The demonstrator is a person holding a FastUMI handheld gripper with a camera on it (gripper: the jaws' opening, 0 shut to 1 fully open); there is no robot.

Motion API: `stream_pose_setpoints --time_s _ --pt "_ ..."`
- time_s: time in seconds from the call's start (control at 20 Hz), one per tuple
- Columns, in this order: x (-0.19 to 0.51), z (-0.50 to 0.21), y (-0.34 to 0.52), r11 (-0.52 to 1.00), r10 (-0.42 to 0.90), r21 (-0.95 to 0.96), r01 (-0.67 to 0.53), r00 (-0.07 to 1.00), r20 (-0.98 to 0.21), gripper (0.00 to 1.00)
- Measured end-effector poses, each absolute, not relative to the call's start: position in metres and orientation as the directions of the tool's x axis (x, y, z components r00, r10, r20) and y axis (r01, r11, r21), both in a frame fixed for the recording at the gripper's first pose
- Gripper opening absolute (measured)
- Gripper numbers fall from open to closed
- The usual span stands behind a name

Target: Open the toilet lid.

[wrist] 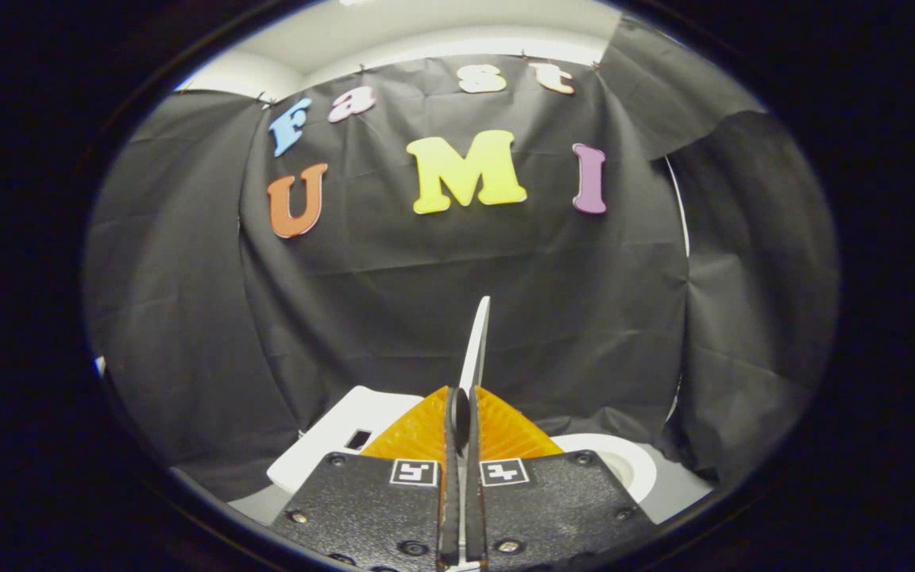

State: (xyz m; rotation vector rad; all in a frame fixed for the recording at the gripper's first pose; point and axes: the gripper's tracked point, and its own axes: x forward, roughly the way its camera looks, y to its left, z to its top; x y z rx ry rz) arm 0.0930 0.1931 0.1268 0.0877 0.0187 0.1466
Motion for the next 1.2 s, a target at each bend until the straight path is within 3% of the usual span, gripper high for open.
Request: stream_pose_setpoints --time_s 1.0,1.1,1.2 --pt "0.088 0.131 0.323 0.963 0.238 -0.119 -0.240 0.971 -0.030 0.07" --pt "0.088 0.130 0.334 0.953 0.261 -0.146 -0.264 0.964 -0.043 0.11" --pt "0.086 0.127 0.342 0.938 0.312 -0.141 -0.317 0.948 -0.058 0.34"
